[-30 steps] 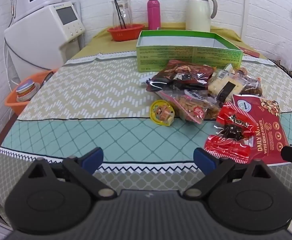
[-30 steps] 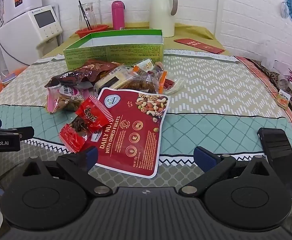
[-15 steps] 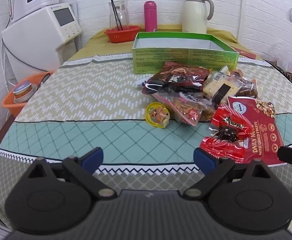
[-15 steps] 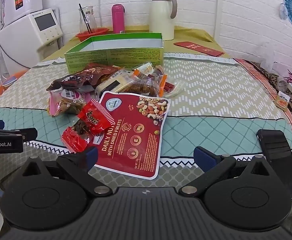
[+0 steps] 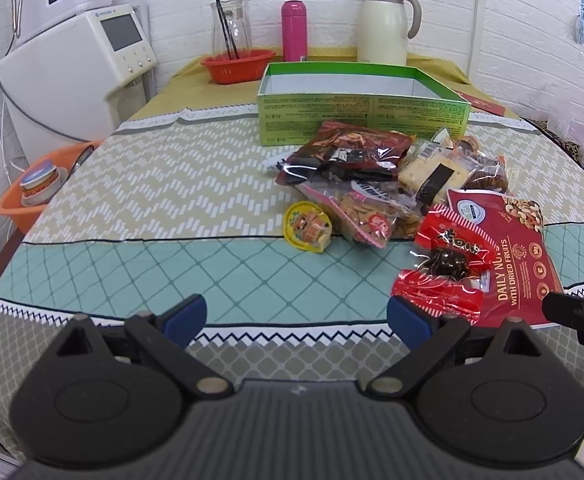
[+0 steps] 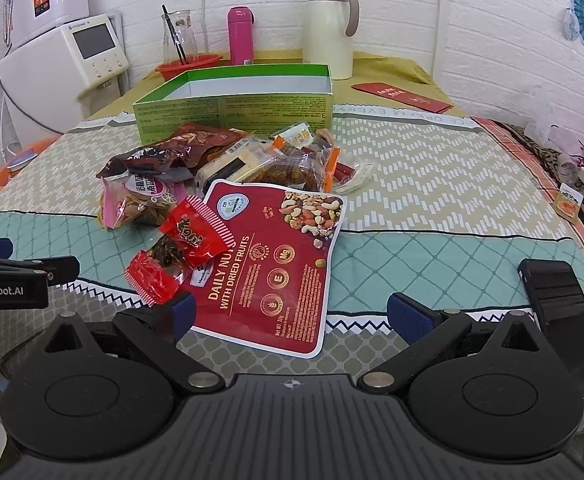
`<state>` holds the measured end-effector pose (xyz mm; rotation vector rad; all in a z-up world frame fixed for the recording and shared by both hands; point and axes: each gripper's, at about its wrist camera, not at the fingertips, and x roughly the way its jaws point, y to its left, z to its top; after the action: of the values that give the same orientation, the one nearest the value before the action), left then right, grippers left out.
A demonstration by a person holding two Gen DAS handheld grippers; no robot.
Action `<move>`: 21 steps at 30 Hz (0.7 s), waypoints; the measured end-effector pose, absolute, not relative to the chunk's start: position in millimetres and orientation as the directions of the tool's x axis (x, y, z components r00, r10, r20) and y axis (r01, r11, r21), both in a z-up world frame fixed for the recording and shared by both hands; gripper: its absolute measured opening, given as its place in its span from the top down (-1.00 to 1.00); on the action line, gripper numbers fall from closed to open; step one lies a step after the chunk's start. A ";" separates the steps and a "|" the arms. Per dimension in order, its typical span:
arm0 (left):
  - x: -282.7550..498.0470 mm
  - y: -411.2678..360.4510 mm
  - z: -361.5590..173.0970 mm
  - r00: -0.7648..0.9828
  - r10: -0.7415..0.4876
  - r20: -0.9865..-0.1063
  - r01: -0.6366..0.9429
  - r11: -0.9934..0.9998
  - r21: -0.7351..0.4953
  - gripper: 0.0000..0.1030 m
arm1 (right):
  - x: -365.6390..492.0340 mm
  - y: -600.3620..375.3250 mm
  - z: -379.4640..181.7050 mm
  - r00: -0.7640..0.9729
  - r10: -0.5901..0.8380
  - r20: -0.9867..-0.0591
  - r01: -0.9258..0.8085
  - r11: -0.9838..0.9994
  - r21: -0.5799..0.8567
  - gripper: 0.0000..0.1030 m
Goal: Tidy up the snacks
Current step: 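Move the right tool toward the red candy packets and nuts bag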
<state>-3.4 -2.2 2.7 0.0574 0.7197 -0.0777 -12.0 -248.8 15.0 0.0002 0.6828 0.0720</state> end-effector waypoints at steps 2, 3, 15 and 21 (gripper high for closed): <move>-3.9 -2.0 3.2 0.749 -0.054 -0.660 0.093 0.995 0.024 -0.86 | -11.5 -248.6 14.6 0.772 0.067 -0.632 -0.066 0.997 0.025 -1.00; -4.0 -2.5 3.3 0.749 -0.055 -0.660 0.094 0.995 0.024 -0.86 | -11.2 -248.8 14.4 0.771 0.067 -0.633 -0.066 0.998 0.026 -1.00; -0.6 -4.8 0.8 0.743 -0.078 -0.665 0.115 0.993 0.012 -0.86 | -9.2 -246.9 12.0 0.769 0.073 -0.635 -0.078 0.997 0.020 -1.00; 1.7 -3.6 0.0 0.733 -0.117 -0.670 0.141 0.990 -0.018 -0.86 | -6.8 -247.6 10.2 0.766 0.072 -0.639 -0.078 0.997 0.020 -1.00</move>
<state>1.7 -3.6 0.0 0.0345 0.7341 -0.1419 -6.8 -247.6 10.2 -0.0083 0.6942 0.0815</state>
